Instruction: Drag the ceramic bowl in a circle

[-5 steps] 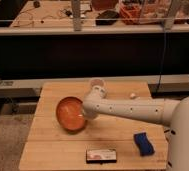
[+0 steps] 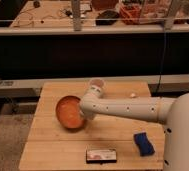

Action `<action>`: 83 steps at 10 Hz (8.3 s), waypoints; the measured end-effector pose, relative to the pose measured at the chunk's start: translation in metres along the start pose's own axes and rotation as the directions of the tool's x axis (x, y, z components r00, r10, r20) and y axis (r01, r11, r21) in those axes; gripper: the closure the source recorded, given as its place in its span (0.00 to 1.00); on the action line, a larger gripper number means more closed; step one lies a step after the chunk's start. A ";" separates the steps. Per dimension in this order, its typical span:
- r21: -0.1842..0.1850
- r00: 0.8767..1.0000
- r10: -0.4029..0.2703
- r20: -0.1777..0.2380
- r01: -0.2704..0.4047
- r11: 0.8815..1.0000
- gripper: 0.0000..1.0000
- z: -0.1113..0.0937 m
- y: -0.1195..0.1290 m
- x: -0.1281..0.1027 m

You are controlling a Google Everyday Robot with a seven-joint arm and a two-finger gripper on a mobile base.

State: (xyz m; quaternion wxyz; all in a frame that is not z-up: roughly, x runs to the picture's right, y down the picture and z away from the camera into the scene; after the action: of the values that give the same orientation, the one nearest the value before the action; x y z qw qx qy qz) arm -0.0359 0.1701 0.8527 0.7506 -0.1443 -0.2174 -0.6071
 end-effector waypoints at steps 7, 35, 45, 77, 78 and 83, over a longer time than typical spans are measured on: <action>0.040 1.000 0.017 0.005 -0.017 0.999 0.39 0.003 -0.010 0.003; 0.117 0.999 0.034 0.040 -0.038 0.992 0.80 -0.009 0.009 -0.035; 0.238 0.981 -0.188 0.042 0.173 0.956 0.80 0.007 -0.102 -0.008; 0.272 0.993 -0.119 0.009 0.112 0.956 0.86 0.003 -0.080 0.012; 0.270 0.994 -0.106 0.003 0.101 0.958 0.86 0.004 -0.082 0.024; 0.251 0.998 0.066 -0.003 -0.064 0.966 0.94 0.003 -0.017 0.065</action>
State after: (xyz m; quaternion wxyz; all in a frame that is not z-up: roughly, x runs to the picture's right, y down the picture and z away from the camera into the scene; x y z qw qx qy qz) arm -0.0425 0.1129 0.8871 0.7834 -0.0521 -0.2834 -0.5506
